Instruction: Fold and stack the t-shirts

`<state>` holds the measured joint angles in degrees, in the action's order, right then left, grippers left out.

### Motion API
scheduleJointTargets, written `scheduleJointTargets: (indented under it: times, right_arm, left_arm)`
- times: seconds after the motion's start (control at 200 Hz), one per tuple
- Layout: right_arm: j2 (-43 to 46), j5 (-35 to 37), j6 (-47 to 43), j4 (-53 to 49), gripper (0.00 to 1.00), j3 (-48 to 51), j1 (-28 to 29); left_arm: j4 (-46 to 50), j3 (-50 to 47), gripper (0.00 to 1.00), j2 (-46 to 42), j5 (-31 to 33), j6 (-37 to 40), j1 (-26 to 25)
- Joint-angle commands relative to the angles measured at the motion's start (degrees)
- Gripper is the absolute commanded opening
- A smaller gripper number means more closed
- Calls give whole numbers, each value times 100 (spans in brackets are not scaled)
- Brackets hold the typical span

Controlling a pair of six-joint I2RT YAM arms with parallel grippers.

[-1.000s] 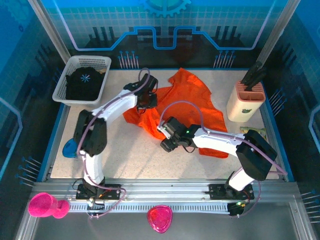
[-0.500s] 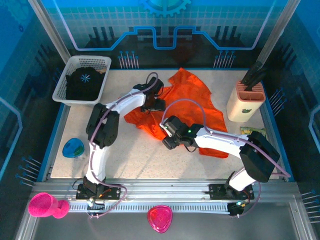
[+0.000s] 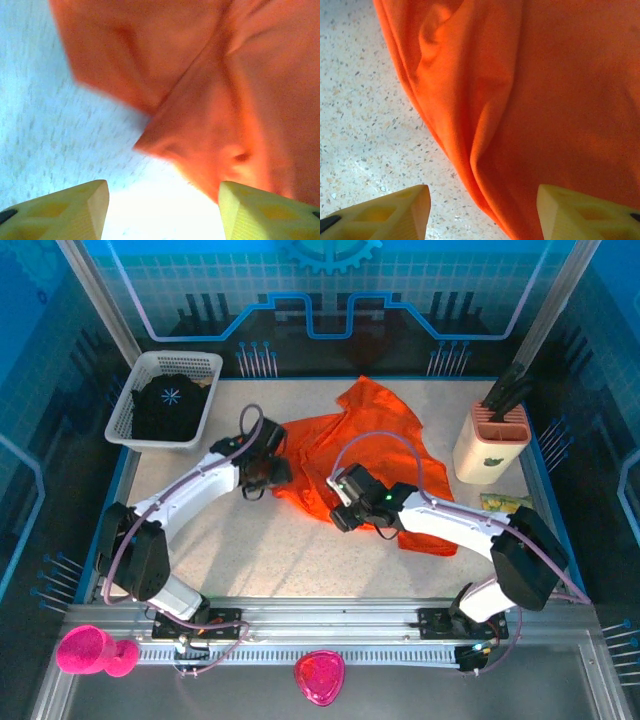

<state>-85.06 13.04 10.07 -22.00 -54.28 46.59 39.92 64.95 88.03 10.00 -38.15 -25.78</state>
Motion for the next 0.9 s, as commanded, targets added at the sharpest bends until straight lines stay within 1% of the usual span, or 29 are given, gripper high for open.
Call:
scheduleJointTargets:
  times: [0.0, 0.07, 0.16, 0.44, 0.671, 0.891]
  right_arm:
    - [288, -125, 40, -76, 59, 132, -165]
    - [415, -172, 57, -76, 59, 226, -259]
    - [568, -226, 74, -42, 59, 356, -325]
    - [798, -341, 170, 63, 59, 717, -444]
    - [811, -381, 154, 73, 59, 744, -472]
    - [868, -415, 190, 82, 59, 822, -474]
  left_arm:
    - [-879, -847, 54, -368, -526, -1069, 106]
    - [-1275, -1186, 51, -490, -612, -1435, 117]
    - [-1613, -1431, 51, -554, -608, -1780, 118]
    - [-2543, -1911, 52, -685, -628, -2486, 119]
    - [-2896, -1923, 51, -327, -750, -2610, 135]
    - [-2911, -1675, 50, -108, -719, -2515, 170]
